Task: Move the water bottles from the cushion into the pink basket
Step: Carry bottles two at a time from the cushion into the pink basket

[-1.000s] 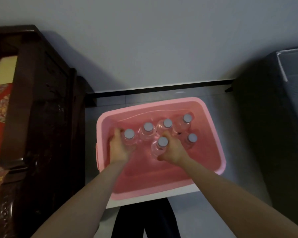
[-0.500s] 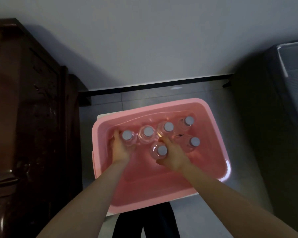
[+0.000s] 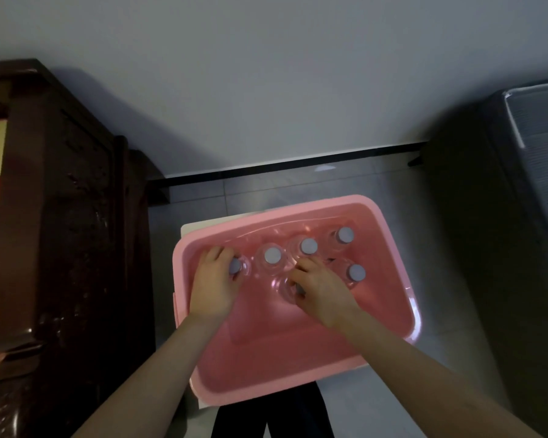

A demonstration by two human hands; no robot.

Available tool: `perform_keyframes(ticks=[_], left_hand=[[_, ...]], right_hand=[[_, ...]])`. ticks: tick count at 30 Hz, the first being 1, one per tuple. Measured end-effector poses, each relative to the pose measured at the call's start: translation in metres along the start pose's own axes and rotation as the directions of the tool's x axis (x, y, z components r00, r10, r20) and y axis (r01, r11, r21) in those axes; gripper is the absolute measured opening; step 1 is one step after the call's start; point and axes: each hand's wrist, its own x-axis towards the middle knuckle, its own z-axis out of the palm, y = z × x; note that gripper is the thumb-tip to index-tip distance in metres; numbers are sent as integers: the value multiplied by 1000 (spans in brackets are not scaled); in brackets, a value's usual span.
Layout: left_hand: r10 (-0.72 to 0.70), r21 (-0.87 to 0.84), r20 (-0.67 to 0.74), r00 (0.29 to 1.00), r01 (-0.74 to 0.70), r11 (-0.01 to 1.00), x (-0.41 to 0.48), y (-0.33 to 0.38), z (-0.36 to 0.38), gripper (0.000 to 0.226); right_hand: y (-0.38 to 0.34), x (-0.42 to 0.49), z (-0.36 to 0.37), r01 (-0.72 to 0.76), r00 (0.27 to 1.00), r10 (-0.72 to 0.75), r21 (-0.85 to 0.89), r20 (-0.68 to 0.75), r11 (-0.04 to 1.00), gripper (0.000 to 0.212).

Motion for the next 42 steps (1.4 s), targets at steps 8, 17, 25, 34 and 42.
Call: perform_keyframes(ticks=[8,17,25,34,42], left_hand=[[47,-17,-10,999,-48,999,3,9,1,24],[-3,4,153,988,3,1000,7,14,-13,30],[80,28,150,985,-85,996,17,44,-79,47],[-196,-176,-156,968,168,970,-65,21,-193,52],[-532,-373,-342,775,407,833,-224,-63,-280,48]], right_hand=[[18,-8,-3,-50,998,48,-97,-28,994,29],[0,-4,-27,-91,995,88,-88,-45,992,31],[-27,13,-100,-136,955,126,-19,-267,991,50],[-89,12,-128,-56,981,78,130,-177,990,60],[-222,6,-106,122,990,-104,207,-94,971,54]])
